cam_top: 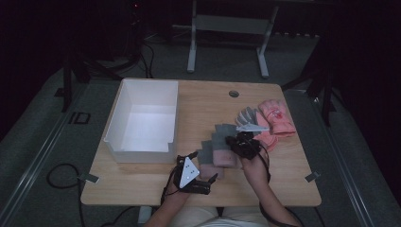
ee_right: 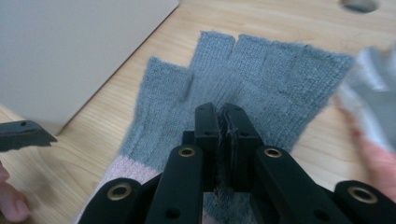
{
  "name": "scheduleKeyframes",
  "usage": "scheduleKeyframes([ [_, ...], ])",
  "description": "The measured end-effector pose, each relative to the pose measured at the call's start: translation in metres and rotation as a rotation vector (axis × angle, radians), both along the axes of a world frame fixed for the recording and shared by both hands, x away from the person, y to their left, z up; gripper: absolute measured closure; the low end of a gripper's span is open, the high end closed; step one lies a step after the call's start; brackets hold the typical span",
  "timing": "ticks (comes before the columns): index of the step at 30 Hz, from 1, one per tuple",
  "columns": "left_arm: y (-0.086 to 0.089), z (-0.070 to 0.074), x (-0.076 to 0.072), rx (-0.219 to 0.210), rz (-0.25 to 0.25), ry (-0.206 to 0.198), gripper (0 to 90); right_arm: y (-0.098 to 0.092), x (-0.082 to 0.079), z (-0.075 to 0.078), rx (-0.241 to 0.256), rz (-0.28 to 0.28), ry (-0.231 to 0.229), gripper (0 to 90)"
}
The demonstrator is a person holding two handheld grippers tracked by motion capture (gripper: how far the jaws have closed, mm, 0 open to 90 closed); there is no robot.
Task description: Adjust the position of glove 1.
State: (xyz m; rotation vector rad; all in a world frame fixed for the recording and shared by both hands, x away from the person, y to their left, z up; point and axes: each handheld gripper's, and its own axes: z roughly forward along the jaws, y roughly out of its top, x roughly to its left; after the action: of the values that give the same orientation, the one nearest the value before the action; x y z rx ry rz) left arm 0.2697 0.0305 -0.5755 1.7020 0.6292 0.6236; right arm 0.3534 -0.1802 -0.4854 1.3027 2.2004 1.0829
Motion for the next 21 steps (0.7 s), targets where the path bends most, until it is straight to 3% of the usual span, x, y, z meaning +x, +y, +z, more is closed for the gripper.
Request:
scheduleKeyframes([
  [7, 0.001, 0.001, 0.000, -0.011, -0.002, -0.004, 0.0, 0.031, -0.003, -0.027, 0.007, 0.040, 0.073, 85.1],
  [21, -0.002, -0.001, 0.002, 0.021, -0.010, 0.007, 0.0, 0.037, -0.001, -0.056, -0.012, 0.027, 0.149, 84.5],
])
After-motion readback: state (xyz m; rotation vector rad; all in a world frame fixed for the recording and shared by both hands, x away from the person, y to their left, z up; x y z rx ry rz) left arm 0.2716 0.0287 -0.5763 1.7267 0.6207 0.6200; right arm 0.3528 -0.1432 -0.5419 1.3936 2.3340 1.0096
